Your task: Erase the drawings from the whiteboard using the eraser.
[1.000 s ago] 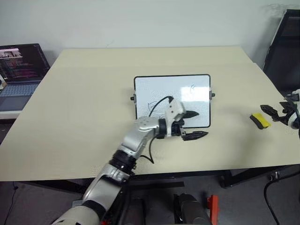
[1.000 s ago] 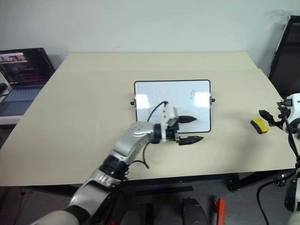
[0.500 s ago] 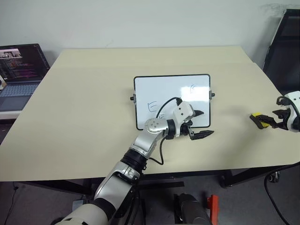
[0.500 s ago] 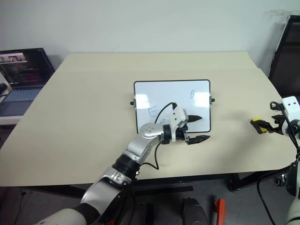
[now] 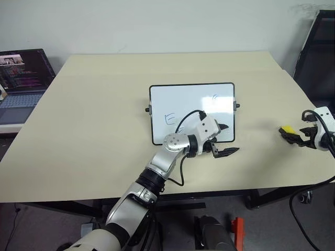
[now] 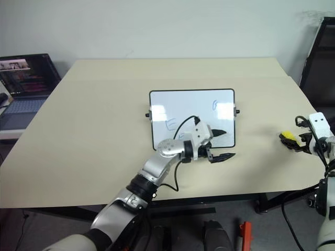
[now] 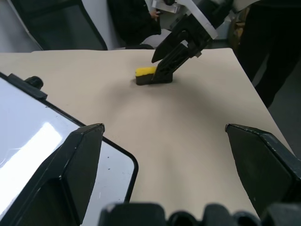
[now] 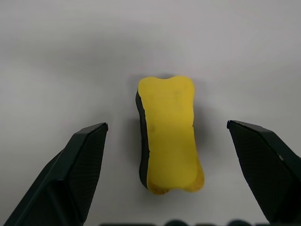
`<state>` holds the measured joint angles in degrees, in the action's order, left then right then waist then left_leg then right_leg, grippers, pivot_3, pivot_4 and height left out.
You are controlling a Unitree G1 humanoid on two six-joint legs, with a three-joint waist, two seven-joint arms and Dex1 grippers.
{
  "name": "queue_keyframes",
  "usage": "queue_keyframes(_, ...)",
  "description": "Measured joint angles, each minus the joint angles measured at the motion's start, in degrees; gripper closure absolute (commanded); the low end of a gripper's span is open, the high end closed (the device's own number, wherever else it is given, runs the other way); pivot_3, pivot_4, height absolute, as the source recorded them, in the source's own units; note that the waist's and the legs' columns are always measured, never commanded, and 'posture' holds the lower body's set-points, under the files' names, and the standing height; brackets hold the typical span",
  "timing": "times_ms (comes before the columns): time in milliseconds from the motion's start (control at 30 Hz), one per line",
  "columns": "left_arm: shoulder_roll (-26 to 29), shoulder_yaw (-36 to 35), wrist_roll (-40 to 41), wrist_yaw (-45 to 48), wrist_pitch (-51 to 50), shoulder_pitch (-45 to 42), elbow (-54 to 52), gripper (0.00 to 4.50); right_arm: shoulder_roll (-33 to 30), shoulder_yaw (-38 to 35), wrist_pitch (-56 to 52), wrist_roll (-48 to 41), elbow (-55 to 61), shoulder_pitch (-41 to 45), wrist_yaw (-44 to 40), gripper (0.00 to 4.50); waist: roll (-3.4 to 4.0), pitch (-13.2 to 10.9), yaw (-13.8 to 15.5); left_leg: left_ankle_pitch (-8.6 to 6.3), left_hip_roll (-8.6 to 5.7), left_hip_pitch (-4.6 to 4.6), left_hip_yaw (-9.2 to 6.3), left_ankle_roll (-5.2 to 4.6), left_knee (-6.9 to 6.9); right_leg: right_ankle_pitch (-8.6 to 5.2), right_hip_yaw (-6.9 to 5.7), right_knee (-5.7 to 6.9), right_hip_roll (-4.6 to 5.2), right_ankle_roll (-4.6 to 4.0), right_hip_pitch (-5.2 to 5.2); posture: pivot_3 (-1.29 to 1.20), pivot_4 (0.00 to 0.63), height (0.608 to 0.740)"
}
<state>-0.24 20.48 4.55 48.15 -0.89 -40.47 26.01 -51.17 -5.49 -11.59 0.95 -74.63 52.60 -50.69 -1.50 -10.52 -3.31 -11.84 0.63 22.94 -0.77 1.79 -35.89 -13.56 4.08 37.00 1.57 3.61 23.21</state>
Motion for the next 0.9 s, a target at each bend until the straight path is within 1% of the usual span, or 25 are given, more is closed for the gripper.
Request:
queue_keyframes(533,1.4,0.5,-1.8,0.2,0.0,1.5,-2.1,0.00,0.7,-0.3,-0.1,0.0,-0.1,-0.1,0.6,0.04,0.01,0.0,0.0,0.00,0.00,0.00,-0.01,0.00,-0.01,0.02,0.00,0.01,0.00,-0.03,0.00,0.00,0.150,0.740)
queue_keyframes(833,2.5,0.5,-2.0,0.9,-0.9,2.0,-3.7,0.00,1.7,-2.1,-0.4,-0.1,-0.6,-1.5,0.6,0.04,0.01,0.0,0.0,0.00,0.00,0.00,0.00,0.00,-0.03,0.04,0.00,0.02,0.00,-0.05,0.00,0.00,0.150,0.740)
queue_keyframes(900,2.7,0.5,-2.0,1.1,-1.2,2.2,-3.7,0.00,1.8,-2.3,-0.4,-0.1,-0.6,-1.6,0.6,0.41,0.01,0.0,0.0,0.00,0.00,0.00,0.00,0.00,-0.03,0.03,0.00,0.03,0.00,-0.04,0.00,0.00,0.150,0.740)
